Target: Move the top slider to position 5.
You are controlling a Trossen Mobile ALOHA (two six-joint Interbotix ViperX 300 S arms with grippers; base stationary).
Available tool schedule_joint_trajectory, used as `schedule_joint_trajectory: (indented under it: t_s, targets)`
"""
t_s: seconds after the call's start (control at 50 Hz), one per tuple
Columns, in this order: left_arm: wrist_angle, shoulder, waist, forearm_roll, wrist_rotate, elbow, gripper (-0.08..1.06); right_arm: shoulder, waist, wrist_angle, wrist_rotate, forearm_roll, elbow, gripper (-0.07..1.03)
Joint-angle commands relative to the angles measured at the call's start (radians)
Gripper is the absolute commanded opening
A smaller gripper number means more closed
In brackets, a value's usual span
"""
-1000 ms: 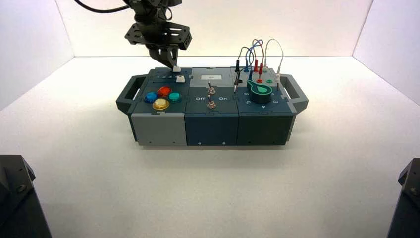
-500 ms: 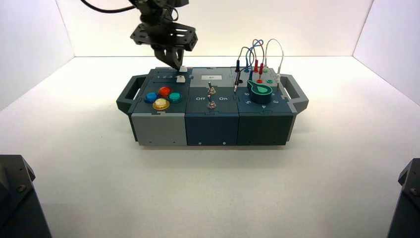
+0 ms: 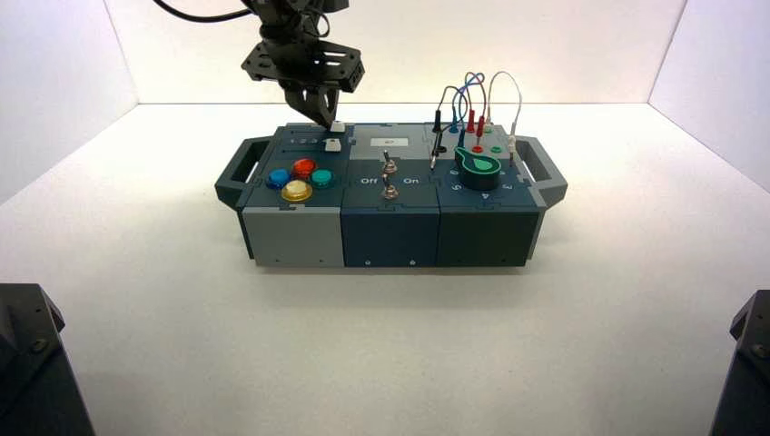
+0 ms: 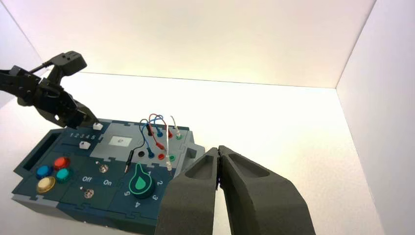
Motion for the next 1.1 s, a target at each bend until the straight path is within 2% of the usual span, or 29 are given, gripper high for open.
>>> schedule_joint_trajectory:
  t_s: [0.02,0.34,0.62,1.1]
  targets:
    - [0.014,-0.02,-0.031,-0.002,0.002,0.008,-0.03,0.021,-0.003,-0.009,0.002,0.0,-0.017,-0.02]
    - [0.044,-0.048,-0.026,0.002,0.002,0.041,-0.03,0.041,-0.003,-0.002,0.002,0.0,-0.021,-0.02]
    - [0.069,-0.144,-0.031,0.002,0.002,0.115,-0.03,0.046,-0.003,0.003,0.006,-0.003,-0.021,-0.02]
    - [0.078,-0.193,-0.031,0.002,0.002,0.092,-0.03,0.048,-0.003,0.003,0.006,-0.003,-0.021,-0.02]
